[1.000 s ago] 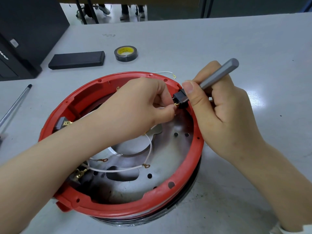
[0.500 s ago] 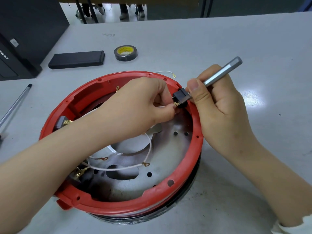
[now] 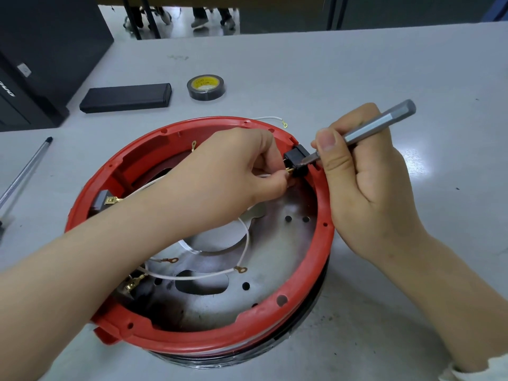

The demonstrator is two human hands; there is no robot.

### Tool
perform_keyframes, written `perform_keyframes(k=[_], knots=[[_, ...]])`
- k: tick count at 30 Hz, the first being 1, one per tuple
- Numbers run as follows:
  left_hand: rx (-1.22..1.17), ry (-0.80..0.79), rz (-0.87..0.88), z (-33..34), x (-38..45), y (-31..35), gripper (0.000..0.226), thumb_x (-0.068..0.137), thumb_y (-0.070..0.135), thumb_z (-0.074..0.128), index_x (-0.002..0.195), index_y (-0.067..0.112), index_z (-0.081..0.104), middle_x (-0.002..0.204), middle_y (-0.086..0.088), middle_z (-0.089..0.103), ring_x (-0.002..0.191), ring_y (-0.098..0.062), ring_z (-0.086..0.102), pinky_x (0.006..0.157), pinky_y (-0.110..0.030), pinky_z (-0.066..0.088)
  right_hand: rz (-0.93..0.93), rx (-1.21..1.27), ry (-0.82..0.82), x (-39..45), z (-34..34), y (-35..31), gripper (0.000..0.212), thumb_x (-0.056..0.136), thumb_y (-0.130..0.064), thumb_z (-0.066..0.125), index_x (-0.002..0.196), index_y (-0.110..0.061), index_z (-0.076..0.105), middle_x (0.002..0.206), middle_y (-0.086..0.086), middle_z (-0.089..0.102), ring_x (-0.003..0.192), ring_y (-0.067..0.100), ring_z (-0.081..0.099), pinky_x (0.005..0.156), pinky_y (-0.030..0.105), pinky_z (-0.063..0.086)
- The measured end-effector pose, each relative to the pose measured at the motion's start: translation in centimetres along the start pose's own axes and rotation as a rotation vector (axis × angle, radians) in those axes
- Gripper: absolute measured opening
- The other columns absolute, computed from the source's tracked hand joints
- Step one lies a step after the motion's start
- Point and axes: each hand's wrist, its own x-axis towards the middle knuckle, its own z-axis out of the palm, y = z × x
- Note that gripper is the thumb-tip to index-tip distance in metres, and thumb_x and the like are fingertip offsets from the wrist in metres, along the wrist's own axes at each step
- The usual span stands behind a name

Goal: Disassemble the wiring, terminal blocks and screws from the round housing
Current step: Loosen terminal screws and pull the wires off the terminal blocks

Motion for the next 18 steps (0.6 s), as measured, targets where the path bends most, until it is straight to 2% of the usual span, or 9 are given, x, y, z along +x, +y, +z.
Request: perform_keyframes(k=[3,5,7,9,12,18], knots=[[0.007,0.001,0.004,-0.03,0.02,-0.03,0.017,0.084,0.024,0.067,0.070,0.021,0.058,0.063,0.011,0.067,0.041,-0.001,0.051,0.041,-0.012,0.038,-0.001,-0.012,-0.014,-0.07,-0.06,0.06,0.020,0.100,-0.011,0.042,0.088,-0.025,0.036,0.065,-0.033,0.049,0.062,-0.014,0.052,0.057,0.000,0.033],[0.012,0.003,0.004,0.02,0.03,-0.03,0.018,0.084,0.024,0.067,0.070,0.021,0.058,0.062,0.011,0.066,0.041,-0.001,0.051,0.041,-0.012,0.037,0.002,-0.033,-0.019,-0.05,-0.12,0.10,0.022,0.101,-0.015,0.042,0.087,-0.031,0.035,0.064,-0.032,0.050,0.058,-0.011,0.051,0.054,0.002,0.032],[0.009,0.004,0.004,0.05,0.03,0.00,0.018,0.084,0.024,0.067,0.068,0.022,0.057,0.061,0.011,0.066,0.039,-0.001,0.050,0.041,-0.013,0.038,-0.002,-0.059,-0.023,-0.03,-0.10,0.03,0.023,0.101,-0.020,0.041,0.086,-0.035,0.033,0.060,-0.025,0.048,0.053,-0.007,0.048,0.051,0.003,0.031],[0.008,0.002,0.007,0.04,-0.01,0.08,0.018,0.083,0.024,0.065,0.067,0.023,0.056,0.059,0.011,0.065,0.039,-0.001,0.050,0.041,-0.013,0.038,-0.012,-0.075,-0.036,-0.03,-0.14,-0.13,0.016,0.100,-0.024,0.041,0.086,-0.030,0.036,0.055,-0.016,0.040,0.050,-0.004,0.045,0.048,0.002,0.029],[0.014,-0.002,0.010,-0.02,-0.01,0.11,0.018,0.082,0.023,0.064,0.067,0.022,0.055,0.057,0.010,0.064,0.039,-0.002,0.049,0.042,-0.013,0.038,0.001,-0.073,-0.066,0.13,-0.18,-0.28,0.017,0.100,-0.025,0.042,0.085,-0.029,0.035,0.057,-0.018,0.041,0.050,-0.002,0.046,0.047,0.003,0.029],[0.029,-0.017,0.013,-0.10,0.07,0.11,0.020,0.085,0.020,0.065,0.069,0.020,0.055,0.054,0.012,0.062,0.039,-0.001,0.049,0.041,-0.014,0.038,0.113,0.061,-0.015,0.40,-0.02,-0.20,0.025,0.100,-0.020,0.044,0.079,-0.031,0.035,0.058,-0.028,0.049,0.056,-0.006,0.051,0.055,0.005,0.034]])
